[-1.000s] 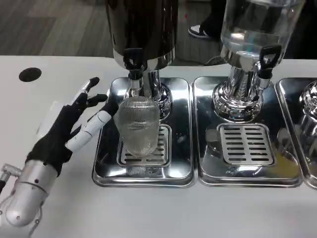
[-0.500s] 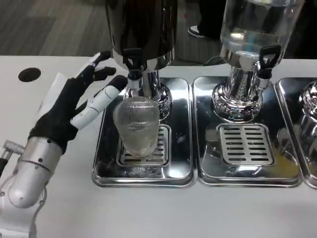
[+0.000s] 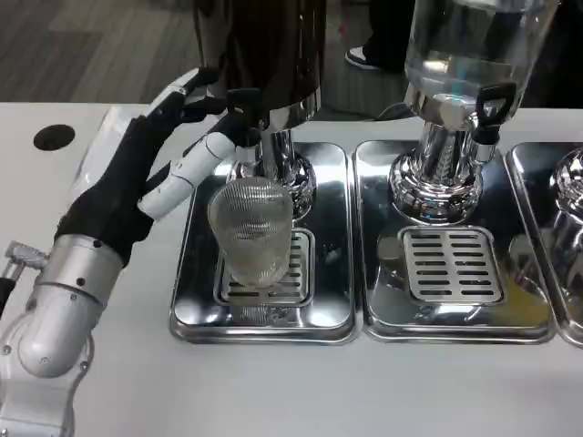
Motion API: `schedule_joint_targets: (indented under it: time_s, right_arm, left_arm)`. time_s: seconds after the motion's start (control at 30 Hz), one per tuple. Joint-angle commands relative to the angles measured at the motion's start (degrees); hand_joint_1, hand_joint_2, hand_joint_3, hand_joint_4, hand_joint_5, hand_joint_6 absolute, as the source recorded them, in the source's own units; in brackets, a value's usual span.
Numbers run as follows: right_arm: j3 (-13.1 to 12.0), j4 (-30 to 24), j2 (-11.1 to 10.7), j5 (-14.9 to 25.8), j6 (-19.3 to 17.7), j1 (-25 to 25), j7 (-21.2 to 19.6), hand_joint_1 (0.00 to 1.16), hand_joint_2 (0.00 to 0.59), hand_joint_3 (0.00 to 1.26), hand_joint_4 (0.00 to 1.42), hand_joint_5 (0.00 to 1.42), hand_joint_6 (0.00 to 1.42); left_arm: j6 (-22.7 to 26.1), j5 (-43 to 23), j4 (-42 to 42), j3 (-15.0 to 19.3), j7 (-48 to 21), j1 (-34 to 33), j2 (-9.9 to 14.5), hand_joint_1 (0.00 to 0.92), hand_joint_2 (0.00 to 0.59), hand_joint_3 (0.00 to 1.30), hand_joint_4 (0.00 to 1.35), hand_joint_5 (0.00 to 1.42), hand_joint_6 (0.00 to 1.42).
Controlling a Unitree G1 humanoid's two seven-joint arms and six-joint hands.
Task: Grasp the cup under the faucet to collect the drink, then remove the cup.
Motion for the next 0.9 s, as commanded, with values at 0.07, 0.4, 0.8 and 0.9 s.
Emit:
schedule_joint_targets:
  time_s: [0.07,0.4,0.8,0.9]
  right_arm:
    - [-0.52,-1.06,-0.14,1.06,0.33,0.01,0.44,0.75,0.576,0.44,0.39,0.33,0.18]
    - [-0.65,-1.55,-0.23,1.53,0.83,-0.40,0.94,0.76,0.577,0.44,0.39,0.33,0.18]
    - [-0.98,-1.18,-0.06,1.97,1.08,-0.73,1.32,0.76,0.577,0.44,0.39,0.33,0.18]
    - [-1.12,-1.01,-0.09,2.20,1.02,-0.74,1.34,0.76,0.577,0.44,0.39,0.33,0.18]
  left_arm:
    - [1.88,0.82,-3.19,-0.42,-0.69,1.28,0.09,0.015,0.068,0.16,0.25,0.18,0.00]
    - [3.00,0.94,-3.87,-1.14,-0.96,0.12,0.07,0.004,0.067,0.17,0.25,0.18,0.00]
    - [3.73,3.54,-2.29,-3.90,-1.20,-3.60,-0.18,0.003,0.068,0.25,0.26,0.19,0.00]
    - [3.92,3.76,-3.07,-4.46,-1.27,-3.37,-0.27,0.000,0.070,0.29,0.26,0.19,0.00]
